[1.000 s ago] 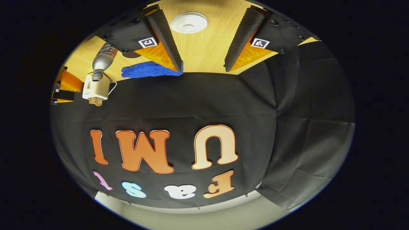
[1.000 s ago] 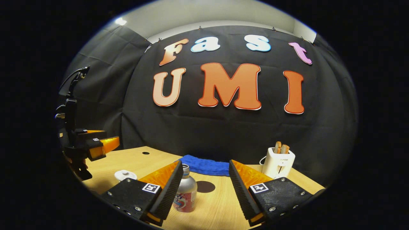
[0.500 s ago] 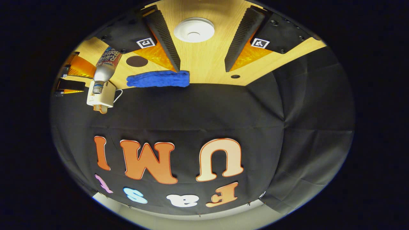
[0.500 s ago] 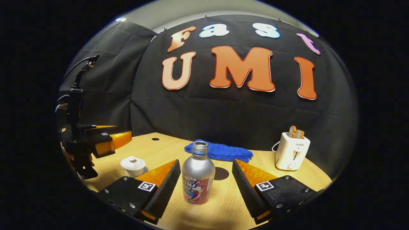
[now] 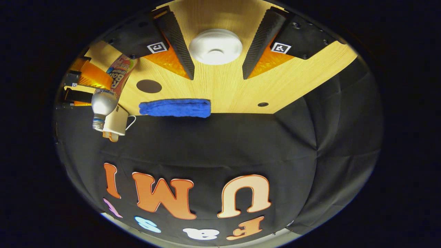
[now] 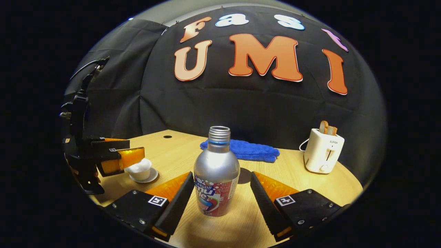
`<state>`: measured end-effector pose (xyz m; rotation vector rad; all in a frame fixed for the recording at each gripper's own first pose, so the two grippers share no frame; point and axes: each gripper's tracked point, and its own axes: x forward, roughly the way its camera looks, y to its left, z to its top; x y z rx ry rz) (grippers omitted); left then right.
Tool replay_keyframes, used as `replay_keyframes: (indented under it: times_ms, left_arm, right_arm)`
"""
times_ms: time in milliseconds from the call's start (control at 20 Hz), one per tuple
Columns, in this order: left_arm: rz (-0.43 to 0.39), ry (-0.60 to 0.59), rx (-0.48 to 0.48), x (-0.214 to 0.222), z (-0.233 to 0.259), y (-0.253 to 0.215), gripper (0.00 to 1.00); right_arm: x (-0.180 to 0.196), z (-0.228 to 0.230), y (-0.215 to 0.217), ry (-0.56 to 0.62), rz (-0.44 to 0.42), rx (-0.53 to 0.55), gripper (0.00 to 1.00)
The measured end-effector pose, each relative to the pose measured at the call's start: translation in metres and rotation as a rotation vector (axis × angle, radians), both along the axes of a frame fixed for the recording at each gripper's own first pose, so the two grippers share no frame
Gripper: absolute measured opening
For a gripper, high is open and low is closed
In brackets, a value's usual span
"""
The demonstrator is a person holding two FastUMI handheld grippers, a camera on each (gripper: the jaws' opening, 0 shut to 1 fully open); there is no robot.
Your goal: Open the teacup lid with one hand, grasp the water bottle and pour water into the teacup with the other hand; after pouring, place the water bottle on the coaster and then close the teacup lid.
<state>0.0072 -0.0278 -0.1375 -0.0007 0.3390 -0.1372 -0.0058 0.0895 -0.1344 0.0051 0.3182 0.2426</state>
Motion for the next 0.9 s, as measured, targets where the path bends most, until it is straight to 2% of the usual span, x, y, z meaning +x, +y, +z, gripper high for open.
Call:
replay_keyframes:
  times_ms: [50, 100, 350, 400, 500, 600, 700, 750, 800, 850, 900]
  left_arm:
    - [-0.002, 0.012, 0.008, 0.000, -0.004, 0.001, 0.92]
    - [-0.003, 0.019, 0.008, 0.001, -0.008, 0.000, 0.94]
    - [0.002, 0.057, 0.009, 0.008, -0.025, -0.002, 0.93]
    - [0.004, 0.061, 0.008, 0.008, -0.027, -0.001, 0.89]
    - [-0.005, 0.058, 0.000, 0.010, -0.026, -0.004, 0.86]
    - [-0.016, 0.062, 0.002, 0.010, -0.027, -0.009, 0.74]
    - [-0.015, 0.058, 0.007, 0.012, -0.025, -0.008, 0.68]
    - [-0.012, 0.050, 0.003, 0.013, -0.023, -0.007, 0.58]
    - [-0.008, 0.046, 0.007, 0.013, -0.022, -0.007, 0.58]
    - [-0.012, 0.047, 0.006, 0.015, -0.024, -0.007, 0.44]
    - [-0.014, 0.048, 0.007, 0.014, -0.024, -0.008, 0.42]
  right_arm:
    - [0.002, -0.003, 0.000, 0.006, 0.001, -0.002, 0.99]
    - [0.002, -0.006, 0.002, 0.012, 0.003, -0.006, 0.99]
    - [0.006, -0.018, 0.005, 0.039, 0.007, -0.014, 0.99]
    - [0.008, -0.020, 0.006, 0.045, 0.008, -0.012, 0.99]
    - [0.008, -0.022, 0.006, 0.056, 0.008, -0.007, 0.99]
    - [0.009, -0.026, 0.007, 0.066, 0.009, -0.006, 0.99]
    - [0.009, -0.028, 0.008, 0.070, 0.010, -0.011, 0.99]
    - [0.009, -0.029, 0.009, 0.072, 0.011, -0.016, 0.99]
    - [0.010, -0.030, 0.009, 0.073, 0.011, -0.020, 0.99]
    - [0.010, -0.030, 0.009, 0.075, 0.012, -0.025, 0.99]
    - [0.009, -0.031, 0.010, 0.076, 0.012, -0.028, 0.99]
